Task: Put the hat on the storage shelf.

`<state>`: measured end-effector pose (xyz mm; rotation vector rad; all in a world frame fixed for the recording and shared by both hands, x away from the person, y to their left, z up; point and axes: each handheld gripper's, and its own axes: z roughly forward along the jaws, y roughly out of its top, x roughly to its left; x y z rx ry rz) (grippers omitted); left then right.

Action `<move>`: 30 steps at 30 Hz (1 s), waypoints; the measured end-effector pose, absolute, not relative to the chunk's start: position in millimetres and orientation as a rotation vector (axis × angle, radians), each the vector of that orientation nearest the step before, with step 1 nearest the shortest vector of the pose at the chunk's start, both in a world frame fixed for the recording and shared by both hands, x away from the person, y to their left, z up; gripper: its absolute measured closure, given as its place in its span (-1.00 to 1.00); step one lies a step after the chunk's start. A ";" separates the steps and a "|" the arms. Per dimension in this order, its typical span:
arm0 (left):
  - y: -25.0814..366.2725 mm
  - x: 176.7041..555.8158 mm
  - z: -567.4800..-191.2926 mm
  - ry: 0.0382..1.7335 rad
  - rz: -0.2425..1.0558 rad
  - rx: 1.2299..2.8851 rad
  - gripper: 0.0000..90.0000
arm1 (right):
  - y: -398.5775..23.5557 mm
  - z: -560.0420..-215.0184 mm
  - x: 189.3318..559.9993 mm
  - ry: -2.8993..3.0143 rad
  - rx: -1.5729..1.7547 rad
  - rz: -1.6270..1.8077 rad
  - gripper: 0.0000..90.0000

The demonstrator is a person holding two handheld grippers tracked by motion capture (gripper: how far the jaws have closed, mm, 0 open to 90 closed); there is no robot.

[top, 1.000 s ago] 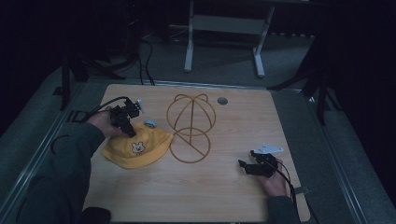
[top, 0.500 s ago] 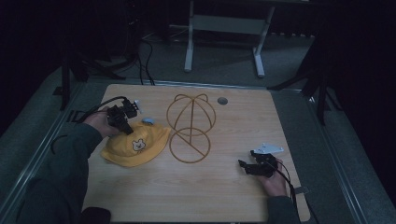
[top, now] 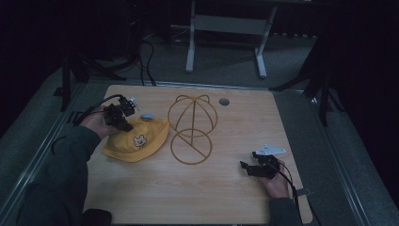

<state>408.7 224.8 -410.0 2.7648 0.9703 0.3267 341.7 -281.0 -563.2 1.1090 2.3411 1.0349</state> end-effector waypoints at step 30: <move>255.0 392.8 -377.1 0.991 0.435 2.515 0.89 | -281.0 -563.2 341.7 2.342 1.107 1.035 -0.39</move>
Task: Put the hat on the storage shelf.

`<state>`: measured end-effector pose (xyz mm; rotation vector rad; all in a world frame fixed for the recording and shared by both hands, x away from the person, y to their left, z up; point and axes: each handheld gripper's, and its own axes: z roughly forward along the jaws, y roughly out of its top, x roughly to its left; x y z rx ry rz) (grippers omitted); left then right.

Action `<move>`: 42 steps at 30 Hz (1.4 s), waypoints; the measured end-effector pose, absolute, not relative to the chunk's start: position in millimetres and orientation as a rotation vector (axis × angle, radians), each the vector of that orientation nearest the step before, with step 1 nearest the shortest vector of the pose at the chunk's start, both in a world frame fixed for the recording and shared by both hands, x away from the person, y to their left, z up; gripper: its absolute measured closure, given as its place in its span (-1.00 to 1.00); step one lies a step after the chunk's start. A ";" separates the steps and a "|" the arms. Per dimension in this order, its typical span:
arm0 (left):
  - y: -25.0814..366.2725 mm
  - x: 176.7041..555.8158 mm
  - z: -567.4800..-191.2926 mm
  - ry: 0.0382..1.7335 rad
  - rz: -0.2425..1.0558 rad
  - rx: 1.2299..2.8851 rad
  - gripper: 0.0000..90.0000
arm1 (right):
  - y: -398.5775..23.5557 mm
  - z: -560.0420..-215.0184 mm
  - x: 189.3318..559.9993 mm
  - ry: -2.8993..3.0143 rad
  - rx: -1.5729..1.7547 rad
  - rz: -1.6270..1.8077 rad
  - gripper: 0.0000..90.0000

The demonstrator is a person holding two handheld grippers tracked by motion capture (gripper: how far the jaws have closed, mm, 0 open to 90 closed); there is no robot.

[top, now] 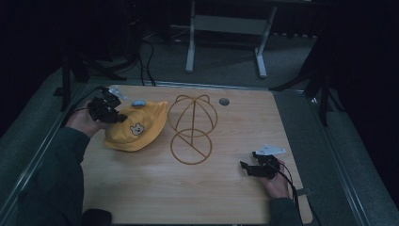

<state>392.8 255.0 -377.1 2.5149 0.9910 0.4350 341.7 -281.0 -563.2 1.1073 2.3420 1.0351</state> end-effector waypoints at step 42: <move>268.3 374.6 -339.4 0.865 0.511 2.372 0.89 | -281.0 -563.2 341.7 2.341 1.107 1.036 -0.39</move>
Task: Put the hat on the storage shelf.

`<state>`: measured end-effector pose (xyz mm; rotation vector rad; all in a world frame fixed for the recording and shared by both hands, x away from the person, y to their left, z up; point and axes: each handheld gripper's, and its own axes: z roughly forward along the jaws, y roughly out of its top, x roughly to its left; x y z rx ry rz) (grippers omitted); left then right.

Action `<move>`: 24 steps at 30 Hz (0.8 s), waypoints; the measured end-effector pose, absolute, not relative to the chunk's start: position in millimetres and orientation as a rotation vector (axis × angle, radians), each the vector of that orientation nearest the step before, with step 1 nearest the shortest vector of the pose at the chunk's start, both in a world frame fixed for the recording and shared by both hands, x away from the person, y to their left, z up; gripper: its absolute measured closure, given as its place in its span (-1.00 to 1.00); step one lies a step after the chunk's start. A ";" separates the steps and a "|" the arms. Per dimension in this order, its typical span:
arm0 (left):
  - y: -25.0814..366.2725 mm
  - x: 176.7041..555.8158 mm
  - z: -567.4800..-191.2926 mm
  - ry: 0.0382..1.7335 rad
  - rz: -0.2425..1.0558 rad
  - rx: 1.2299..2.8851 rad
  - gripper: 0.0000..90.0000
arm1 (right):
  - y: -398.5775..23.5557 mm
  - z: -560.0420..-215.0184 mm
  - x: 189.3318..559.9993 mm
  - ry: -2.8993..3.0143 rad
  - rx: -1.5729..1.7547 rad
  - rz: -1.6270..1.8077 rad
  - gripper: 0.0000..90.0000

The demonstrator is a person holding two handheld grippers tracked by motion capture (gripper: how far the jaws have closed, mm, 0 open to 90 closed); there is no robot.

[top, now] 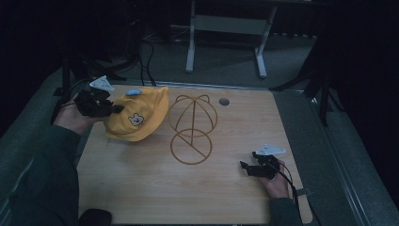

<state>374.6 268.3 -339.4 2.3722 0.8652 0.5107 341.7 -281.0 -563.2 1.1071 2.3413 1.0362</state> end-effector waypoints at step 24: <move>273.9 364.4 -323.3 0.755 0.496 2.309 0.89 | -280.9 -563.2 341.7 2.342 1.107 1.036 -0.39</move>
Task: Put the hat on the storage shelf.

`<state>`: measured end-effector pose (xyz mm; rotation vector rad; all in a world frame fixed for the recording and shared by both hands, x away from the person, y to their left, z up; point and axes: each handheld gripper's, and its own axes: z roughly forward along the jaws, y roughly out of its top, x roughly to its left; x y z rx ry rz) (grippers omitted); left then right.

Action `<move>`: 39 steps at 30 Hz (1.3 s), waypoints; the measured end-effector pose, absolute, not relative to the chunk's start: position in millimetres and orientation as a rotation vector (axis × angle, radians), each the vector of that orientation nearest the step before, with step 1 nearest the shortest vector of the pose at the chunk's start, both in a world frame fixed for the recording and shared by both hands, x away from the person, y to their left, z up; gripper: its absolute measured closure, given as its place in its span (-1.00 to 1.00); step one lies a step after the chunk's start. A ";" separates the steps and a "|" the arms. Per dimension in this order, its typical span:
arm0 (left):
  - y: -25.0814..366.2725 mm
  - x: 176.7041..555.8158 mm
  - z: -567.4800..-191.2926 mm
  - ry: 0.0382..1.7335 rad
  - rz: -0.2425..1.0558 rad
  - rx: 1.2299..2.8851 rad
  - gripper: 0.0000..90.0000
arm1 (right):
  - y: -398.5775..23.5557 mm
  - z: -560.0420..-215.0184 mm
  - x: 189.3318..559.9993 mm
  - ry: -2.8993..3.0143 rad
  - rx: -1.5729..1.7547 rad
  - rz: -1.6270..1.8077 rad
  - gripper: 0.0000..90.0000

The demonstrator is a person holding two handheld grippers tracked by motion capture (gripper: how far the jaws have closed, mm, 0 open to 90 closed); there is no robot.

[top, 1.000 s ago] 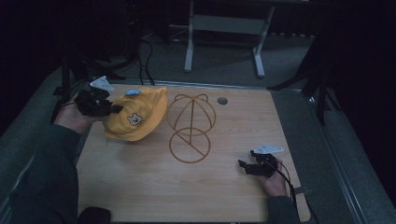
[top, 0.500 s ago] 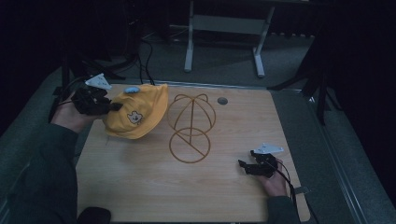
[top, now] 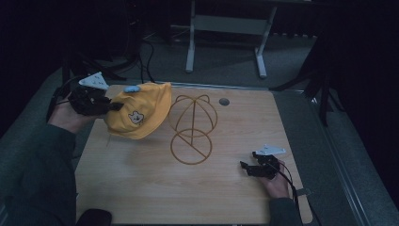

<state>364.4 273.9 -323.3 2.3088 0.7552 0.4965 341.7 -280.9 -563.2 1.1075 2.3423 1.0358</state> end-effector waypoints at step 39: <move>264.2 359.6 -299.0 0.639 0.434 2.280 0.89 | -281.0 -563.2 341.7 2.343 1.106 1.035 -0.39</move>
